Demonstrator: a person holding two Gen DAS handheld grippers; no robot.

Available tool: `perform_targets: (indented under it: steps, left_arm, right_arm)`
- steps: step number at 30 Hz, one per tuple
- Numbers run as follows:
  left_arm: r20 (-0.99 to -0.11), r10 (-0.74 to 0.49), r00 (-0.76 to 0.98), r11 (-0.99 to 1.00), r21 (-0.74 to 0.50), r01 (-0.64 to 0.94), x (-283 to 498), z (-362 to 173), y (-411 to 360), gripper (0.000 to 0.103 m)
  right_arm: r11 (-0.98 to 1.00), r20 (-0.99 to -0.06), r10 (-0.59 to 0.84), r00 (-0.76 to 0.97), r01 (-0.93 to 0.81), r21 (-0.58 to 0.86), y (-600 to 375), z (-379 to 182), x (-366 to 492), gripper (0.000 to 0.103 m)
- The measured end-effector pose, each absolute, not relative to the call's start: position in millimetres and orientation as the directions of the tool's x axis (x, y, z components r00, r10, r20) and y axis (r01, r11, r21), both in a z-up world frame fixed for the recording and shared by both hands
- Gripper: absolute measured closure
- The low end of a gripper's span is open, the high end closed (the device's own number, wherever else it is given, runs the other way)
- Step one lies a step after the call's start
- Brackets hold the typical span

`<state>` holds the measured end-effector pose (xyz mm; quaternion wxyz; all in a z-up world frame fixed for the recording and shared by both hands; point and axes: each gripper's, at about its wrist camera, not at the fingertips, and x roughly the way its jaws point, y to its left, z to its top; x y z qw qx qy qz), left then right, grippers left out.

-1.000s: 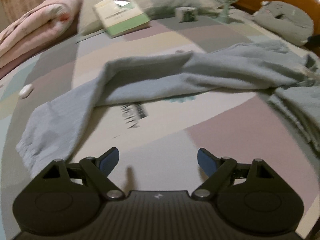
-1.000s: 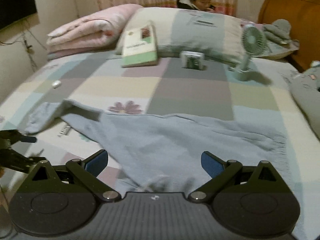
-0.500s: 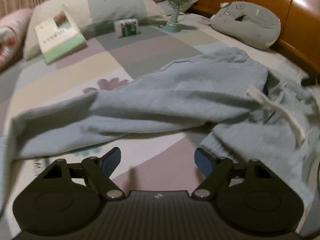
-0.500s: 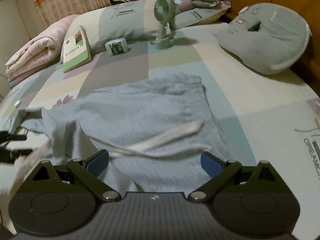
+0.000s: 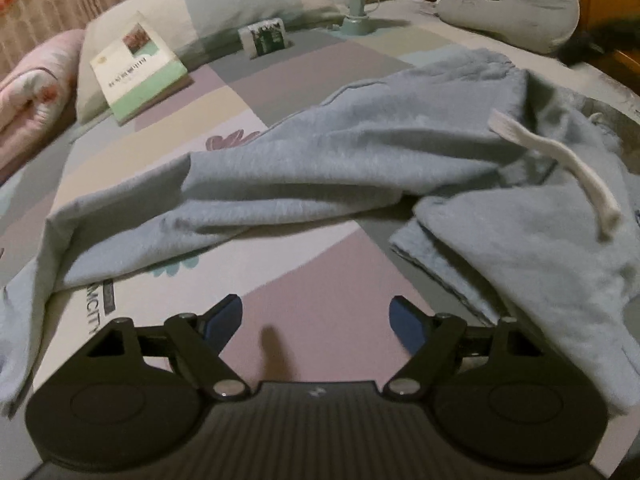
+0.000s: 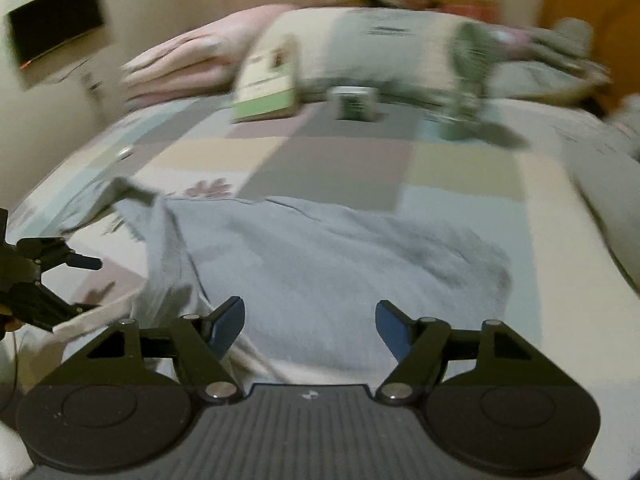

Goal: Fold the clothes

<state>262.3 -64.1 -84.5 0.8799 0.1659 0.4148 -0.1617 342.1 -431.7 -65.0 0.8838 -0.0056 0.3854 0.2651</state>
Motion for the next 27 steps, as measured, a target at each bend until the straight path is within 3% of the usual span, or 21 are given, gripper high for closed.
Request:
perform_targets:
  steps: [7, 19, 20, 22, 27]
  left_arm:
    - [-0.792, -0.168, 0.586, 0.937, 0.055, 0.344, 245, -109, -68, 0.021]
    - [-0.748, -0.168, 0.642, 0.954, 0.042, 0.298, 247, -116, -72, 0.015]
    - [-0.745, -0.168, 0.646, 0.954, 0.042, 0.296, 248, -117, -72, 0.013]
    - [-0.739, -0.166, 0.653, 0.956, 0.041, 0.291, 250, -118, -73, 0.012]
    - [-0.726, -0.166, 0.668, 0.959, 0.039, 0.281, 252, -120, -74, 0.01]
  right_arm:
    - [0.8, -0.706, 0.523, 0.478, -0.561, 0.212, -426, -86, 419, 0.025]
    - [0.656, -0.786, 0.592, 0.178, -0.672, 0.343, -394, -128, 555, 0.023]
    - [0.639, -0.783, 0.605, 0.142, -0.673, 0.372, -394, -135, 560, 0.023]
    - [0.601, -0.769, 0.635, 0.073, -0.672, 0.433, -393, -147, 567, 0.007]
    - [0.498, -0.703, 0.709, -0.055, -0.668, 0.553, -410, -152, 561, 0.011]
